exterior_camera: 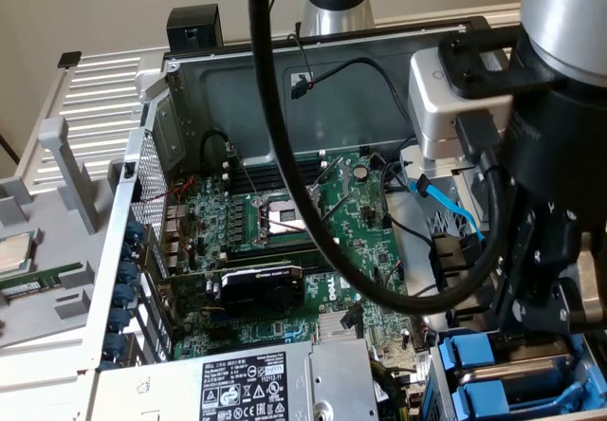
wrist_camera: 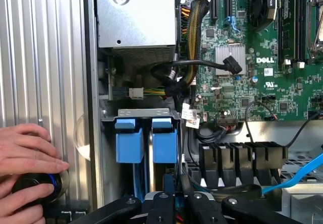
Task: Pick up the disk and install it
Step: 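Insert the second disk wire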
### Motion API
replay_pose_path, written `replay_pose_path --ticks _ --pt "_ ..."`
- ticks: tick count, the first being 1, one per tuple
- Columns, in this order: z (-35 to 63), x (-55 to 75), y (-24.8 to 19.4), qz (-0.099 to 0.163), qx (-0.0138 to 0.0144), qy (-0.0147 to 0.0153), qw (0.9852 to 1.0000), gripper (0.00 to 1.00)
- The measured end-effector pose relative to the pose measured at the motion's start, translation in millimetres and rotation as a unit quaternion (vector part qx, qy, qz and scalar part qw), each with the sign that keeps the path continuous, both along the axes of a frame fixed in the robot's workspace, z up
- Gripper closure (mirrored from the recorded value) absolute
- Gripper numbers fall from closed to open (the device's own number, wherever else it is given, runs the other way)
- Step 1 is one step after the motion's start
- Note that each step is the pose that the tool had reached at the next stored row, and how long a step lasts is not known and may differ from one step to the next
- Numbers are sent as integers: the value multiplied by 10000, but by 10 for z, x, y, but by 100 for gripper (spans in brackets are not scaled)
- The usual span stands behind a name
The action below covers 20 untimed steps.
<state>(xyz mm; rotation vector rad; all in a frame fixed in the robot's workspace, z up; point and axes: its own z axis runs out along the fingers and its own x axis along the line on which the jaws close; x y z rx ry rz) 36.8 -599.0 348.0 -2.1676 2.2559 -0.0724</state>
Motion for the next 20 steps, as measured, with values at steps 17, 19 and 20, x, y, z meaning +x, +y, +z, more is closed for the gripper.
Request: replay_pose_path --ticks 17,19,20 --pt "-25 9 -10 0 2 -6 10000 84" --pt "-25 9 -24 0 3 -6 10000 84" --pt "-26 9 -24 0 3 -9 10000 84"
